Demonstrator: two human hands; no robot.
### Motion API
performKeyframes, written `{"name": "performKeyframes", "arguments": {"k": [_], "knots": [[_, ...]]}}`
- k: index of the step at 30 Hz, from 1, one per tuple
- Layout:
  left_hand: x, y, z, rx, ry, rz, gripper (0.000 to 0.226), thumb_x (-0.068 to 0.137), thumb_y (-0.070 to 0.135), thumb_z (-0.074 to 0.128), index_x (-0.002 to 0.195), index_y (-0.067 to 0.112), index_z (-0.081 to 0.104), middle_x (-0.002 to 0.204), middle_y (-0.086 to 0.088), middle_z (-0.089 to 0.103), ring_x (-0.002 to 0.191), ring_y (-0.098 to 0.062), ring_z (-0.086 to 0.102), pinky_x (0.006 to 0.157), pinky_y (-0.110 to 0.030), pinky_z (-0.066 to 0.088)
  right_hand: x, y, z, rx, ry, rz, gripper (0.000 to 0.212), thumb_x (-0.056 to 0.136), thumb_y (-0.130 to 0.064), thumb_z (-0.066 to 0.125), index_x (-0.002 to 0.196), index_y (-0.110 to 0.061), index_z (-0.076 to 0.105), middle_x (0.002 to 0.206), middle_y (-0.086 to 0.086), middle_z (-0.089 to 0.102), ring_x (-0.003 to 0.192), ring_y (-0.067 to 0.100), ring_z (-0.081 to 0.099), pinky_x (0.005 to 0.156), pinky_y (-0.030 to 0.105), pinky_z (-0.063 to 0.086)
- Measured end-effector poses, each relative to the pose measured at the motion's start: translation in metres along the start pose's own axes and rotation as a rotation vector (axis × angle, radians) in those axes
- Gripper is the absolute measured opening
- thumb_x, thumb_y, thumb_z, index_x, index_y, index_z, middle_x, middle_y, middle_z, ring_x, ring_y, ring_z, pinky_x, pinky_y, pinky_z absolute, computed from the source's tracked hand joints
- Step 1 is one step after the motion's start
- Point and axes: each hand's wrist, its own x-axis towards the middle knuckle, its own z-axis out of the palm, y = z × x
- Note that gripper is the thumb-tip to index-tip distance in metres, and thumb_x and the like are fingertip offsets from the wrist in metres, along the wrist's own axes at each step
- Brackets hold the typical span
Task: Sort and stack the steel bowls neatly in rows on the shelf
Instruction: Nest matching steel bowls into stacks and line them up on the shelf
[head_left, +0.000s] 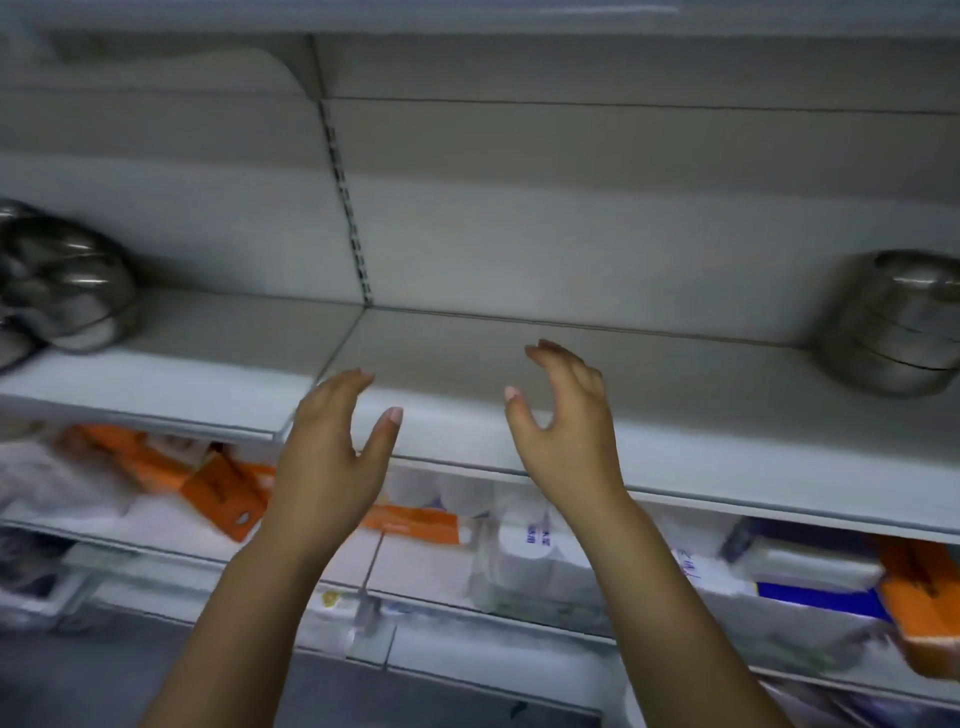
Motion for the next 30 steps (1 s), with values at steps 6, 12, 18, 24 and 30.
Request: {"name": "performKeyframes", "arguments": {"k": [6, 12, 18, 24, 30], "knots": [[-0.031, -0.064, -0.078, 0.029, 0.147, -0.135, 0.045, 0.096, 0.029, 0.067, 0.137, 0.011, 0.060, 0.144, -0.008, 0.058, 0.137, -0.025, 0.050, 0.111, -0.034, 0.038, -0.020, -0.069, 0.077, 0.060, -0.238, -0.060, 0.043, 0.095, -0.022, 0.064, 0.137, -0.017, 0.057, 0.149, -0.002, 0.049, 0.140, 0.015, 0.037, 0.107, 0.015, 0.022], [-0.057, -0.104, -0.145, -0.012, 0.349, -0.304, 0.040, 0.098, 0.036, 0.064, 0.135, 0.021, 0.061, 0.134, 0.004, 0.061, 0.118, -0.019, 0.059, 0.096, -0.030, 0.042, -0.032, -0.130, 0.136, 0.149, -0.433, -0.170, 0.043, 0.093, -0.021, 0.066, 0.135, -0.021, 0.057, 0.146, -0.005, 0.049, 0.137, 0.012, 0.037, 0.107, 0.005, 0.021], [-0.064, -0.131, -0.183, 0.041, 0.445, -0.400, 0.044, 0.100, 0.040, 0.060, 0.139, 0.021, 0.057, 0.131, 0.017, 0.051, 0.130, -0.018, 0.052, 0.105, -0.037, 0.043, -0.020, -0.169, 0.187, 0.231, -0.537, -0.232, 0.042, 0.093, -0.021, 0.066, 0.134, -0.022, 0.059, 0.148, -0.005, 0.049, 0.140, 0.013, 0.038, 0.102, 0.002, 0.019], [-0.039, -0.164, -0.202, 0.075, 0.448, -0.482, 0.053, 0.099, 0.045, 0.058, 0.145, 0.019, 0.054, 0.149, 0.003, 0.053, 0.140, -0.018, 0.045, 0.112, -0.046, 0.041, 0.007, -0.193, 0.239, 0.268, -0.636, -0.241, 0.042, 0.096, -0.026, 0.062, 0.138, -0.026, 0.055, 0.149, -0.011, 0.045, 0.140, 0.007, 0.034, 0.102, 0.009, 0.021], [0.005, -0.199, -0.210, 0.099, 0.513, -0.499, 0.048, 0.101, 0.042, 0.058, 0.143, 0.018, 0.056, 0.146, 0.000, 0.055, 0.136, -0.018, 0.048, 0.112, -0.041, 0.041, 0.047, -0.207, 0.293, 0.259, -0.671, -0.276, 0.042, 0.095, -0.025, 0.064, 0.136, -0.021, 0.056, 0.141, -0.007, 0.051, 0.136, 0.011, 0.041, 0.101, 0.007, 0.023]]}}
